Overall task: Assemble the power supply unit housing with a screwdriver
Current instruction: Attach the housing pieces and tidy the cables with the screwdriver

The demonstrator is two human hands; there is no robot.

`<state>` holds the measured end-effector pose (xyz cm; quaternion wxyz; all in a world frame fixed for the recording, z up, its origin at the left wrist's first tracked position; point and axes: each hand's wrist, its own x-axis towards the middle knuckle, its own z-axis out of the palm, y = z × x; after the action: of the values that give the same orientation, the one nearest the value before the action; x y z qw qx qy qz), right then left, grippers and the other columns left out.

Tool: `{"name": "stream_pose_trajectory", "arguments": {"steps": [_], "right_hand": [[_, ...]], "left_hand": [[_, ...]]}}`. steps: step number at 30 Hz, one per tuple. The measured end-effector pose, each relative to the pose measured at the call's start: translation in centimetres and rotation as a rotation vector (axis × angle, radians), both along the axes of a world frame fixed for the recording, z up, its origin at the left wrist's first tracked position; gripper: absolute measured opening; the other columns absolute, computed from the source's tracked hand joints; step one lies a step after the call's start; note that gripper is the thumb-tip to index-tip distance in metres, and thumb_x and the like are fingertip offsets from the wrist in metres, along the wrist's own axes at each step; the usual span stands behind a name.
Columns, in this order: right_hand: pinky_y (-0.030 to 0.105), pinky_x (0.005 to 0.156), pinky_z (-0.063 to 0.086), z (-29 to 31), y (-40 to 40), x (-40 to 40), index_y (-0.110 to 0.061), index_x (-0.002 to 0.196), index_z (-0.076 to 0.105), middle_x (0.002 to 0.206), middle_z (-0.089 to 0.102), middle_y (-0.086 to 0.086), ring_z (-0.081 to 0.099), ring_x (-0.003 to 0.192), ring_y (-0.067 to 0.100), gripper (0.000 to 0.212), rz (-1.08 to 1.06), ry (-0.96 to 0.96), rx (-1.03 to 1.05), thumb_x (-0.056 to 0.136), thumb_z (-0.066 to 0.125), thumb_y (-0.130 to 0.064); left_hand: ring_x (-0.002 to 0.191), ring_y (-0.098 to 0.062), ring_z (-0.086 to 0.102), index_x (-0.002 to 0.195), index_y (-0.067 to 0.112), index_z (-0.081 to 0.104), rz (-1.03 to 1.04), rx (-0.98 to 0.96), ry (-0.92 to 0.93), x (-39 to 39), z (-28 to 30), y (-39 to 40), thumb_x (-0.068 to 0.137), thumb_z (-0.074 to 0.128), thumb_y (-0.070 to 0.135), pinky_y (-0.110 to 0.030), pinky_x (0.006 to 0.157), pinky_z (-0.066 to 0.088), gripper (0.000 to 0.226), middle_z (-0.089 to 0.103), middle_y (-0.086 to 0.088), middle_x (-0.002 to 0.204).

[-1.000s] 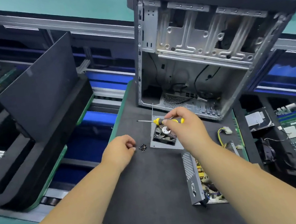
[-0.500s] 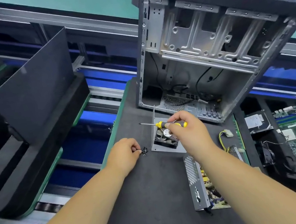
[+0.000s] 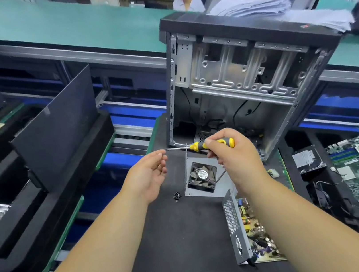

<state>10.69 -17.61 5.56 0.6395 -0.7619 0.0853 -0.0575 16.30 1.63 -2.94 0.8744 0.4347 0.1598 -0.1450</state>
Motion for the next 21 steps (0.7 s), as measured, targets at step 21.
{"name": "stream_pose_trajectory", "arguments": {"steps": [21], "right_hand": [[0.036,0.062,0.045,0.6,-4.4,-6.0,-0.031,0.083,0.062,0.083,0.066,0.013,0.052,0.066,0.020,0.009,-0.040,-0.057,-0.117,0.078,0.068,-0.036]], "left_hand": [[0.063,-0.002,0.062,0.095,0.007,0.068,-0.212,0.330,-0.173,-5.0,3.3,-4.0,0.096,0.055,0.004,-0.015,0.062,0.051,0.014,0.069,0.004,0.072]]}}
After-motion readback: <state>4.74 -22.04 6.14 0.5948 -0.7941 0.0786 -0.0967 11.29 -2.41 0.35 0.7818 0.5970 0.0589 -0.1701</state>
